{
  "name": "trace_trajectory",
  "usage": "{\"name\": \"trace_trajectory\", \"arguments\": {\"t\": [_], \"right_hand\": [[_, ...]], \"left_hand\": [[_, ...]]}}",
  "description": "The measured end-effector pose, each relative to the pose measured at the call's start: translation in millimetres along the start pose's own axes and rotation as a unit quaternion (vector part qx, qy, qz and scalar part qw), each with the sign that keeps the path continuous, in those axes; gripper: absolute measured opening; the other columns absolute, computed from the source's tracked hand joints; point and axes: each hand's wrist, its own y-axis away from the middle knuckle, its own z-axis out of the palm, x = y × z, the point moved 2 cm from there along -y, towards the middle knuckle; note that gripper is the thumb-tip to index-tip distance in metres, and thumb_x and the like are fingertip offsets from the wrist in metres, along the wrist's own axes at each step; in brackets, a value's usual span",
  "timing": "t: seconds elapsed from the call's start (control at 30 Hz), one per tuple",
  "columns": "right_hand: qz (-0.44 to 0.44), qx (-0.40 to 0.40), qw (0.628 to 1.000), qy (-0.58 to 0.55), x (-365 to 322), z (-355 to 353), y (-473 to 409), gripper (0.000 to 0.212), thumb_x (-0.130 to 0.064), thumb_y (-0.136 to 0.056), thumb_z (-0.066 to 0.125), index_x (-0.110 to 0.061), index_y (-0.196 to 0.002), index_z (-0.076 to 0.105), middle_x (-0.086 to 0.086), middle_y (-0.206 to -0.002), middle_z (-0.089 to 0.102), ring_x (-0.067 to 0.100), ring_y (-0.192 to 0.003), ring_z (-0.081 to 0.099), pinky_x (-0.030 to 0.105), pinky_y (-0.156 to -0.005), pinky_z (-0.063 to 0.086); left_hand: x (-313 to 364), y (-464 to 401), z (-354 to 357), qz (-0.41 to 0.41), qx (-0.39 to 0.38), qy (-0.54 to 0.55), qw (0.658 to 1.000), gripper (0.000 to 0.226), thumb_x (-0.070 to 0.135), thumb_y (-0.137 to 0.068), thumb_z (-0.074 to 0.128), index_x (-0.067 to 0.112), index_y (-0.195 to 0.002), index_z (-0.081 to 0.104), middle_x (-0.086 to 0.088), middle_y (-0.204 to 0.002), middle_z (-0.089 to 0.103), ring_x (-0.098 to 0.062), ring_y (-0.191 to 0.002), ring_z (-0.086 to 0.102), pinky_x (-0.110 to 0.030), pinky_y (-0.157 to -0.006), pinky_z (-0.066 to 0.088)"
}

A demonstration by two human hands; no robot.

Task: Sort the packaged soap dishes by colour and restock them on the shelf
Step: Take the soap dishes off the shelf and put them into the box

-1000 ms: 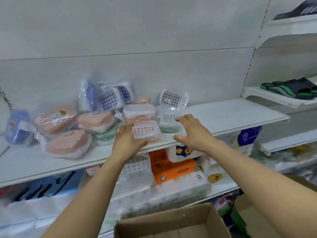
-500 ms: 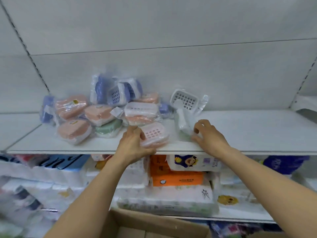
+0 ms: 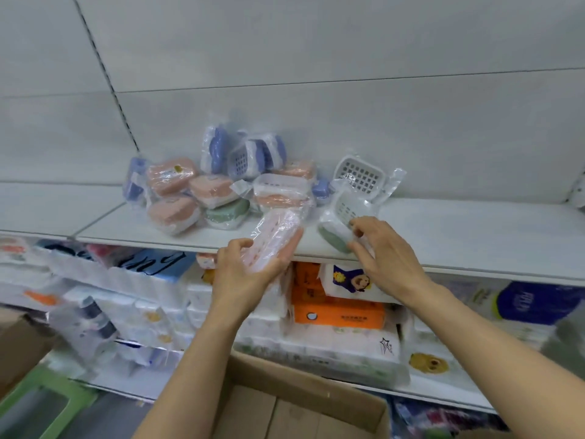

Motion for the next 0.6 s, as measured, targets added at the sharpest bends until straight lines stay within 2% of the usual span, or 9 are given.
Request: {"name": "trace_trajectory", "arguments": {"t": [0.07,0.23,0.33,0.47,0.6], "right_hand": [[-0.027,0.013,0.999,-0.024,-24,4,7,0.008,-0.018,-0.095,0.055,-0.013,-0.101,0.052,0.004,-0.109,0.059,0.022,-0.097,0.052,0.042,-0.071,0.051],[-0.087,0.020,0.993,-0.073,-101,32,12,0.012,-0.016,-0.094,0.058,-0.009,-0.103,0.055,0.004,-0.108,0.059,0.022,-0.098,0.052,0.040,-0.074,0.049],[-0.116,0.007,0.989,-0.091,-158,62,8,0.014,-0.016,-0.094,0.060,-0.009,-0.105,0.056,0.005,-0.108,0.059,0.022,-0.098,0.053,0.039,-0.074,0.051],[-0.136,-0.010,0.984,-0.112,-241,114,0,0.015,-0.016,-0.094,0.060,-0.011,-0.107,0.054,0.006,-0.110,0.058,0.022,-0.099,0.054,0.040,-0.078,0.051],[-0.141,-0.020,0.980,-0.138,-331,178,-4,0.012,-0.016,-0.094,0.060,-0.011,-0.104,0.055,0.006,-0.110,0.059,0.024,-0.100,0.055,0.038,-0.080,0.048]], "left_hand": [[-12,15,-20,0.012,0.026,0.003,1.000,0.073,0.053,-0.072,0.079,0.024,-0.131,0.046,0.008,-0.122,0.039,-0.010,-0.111,0.042,-0.017,-0.072,0.037],[-53,33,-85,-0.001,0.075,0.019,0.997,0.077,0.063,-0.067,0.076,0.025,-0.128,0.048,0.006,-0.126,0.044,-0.012,-0.113,0.048,-0.032,-0.089,0.047],[-77,39,-134,-0.016,0.108,0.026,0.994,0.073,0.061,-0.071,0.075,0.027,-0.129,0.047,0.008,-0.124,0.038,-0.012,-0.113,0.045,-0.031,-0.091,0.044],[-120,44,-216,-0.022,0.147,-0.024,0.989,0.070,0.057,-0.075,0.073,0.024,-0.131,0.047,0.007,-0.123,0.037,-0.011,-0.110,0.042,-0.029,-0.087,0.037],[-176,49,-307,-0.029,0.186,-0.079,0.979,0.068,0.058,-0.073,0.074,0.022,-0.127,0.051,0.005,-0.119,0.038,-0.016,-0.117,0.042,-0.029,-0.092,0.034]]}}
